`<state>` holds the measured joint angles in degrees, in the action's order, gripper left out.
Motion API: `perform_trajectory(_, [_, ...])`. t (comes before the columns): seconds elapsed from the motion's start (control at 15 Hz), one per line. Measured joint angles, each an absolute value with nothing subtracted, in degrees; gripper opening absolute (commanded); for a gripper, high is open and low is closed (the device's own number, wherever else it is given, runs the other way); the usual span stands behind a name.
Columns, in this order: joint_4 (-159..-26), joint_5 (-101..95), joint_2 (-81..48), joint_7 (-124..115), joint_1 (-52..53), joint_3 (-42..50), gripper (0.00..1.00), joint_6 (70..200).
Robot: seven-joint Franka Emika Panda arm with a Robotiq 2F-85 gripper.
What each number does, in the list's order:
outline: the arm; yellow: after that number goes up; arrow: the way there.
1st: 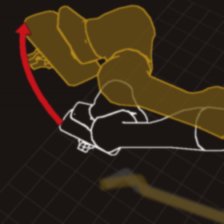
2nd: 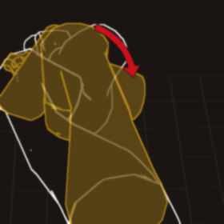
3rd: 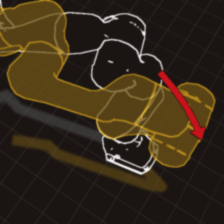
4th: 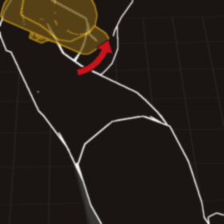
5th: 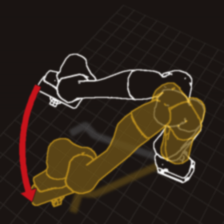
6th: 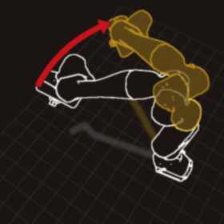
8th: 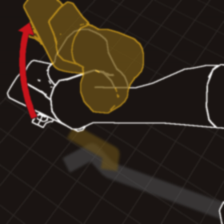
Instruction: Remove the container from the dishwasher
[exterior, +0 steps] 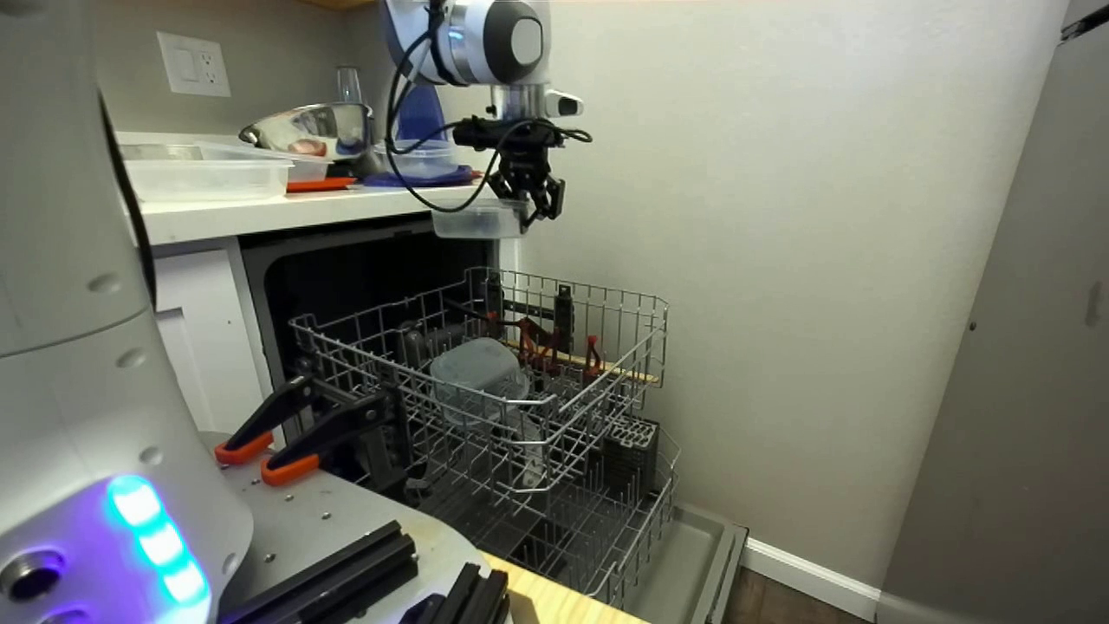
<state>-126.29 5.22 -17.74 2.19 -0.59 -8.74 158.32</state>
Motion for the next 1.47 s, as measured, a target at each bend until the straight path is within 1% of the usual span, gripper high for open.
perform_trajectory(0.33, [-132.8,14.0,-10.2,6.5,-0.4,-15.5,0.01,165.3])
perform_trajectory(0.8, [-133.6,32.4,-5.2,19.1,-0.4,-26.9,0.01,166.3])
perform_trajectory(1.2, [-133.9,41.4,-5.7,27.6,-0.4,-30.8,0.01,168.5])
perform_trajectory(1.47, [-132.9,46.4,-8.5,28.9,0.1,-33.5,0.01,178.6])
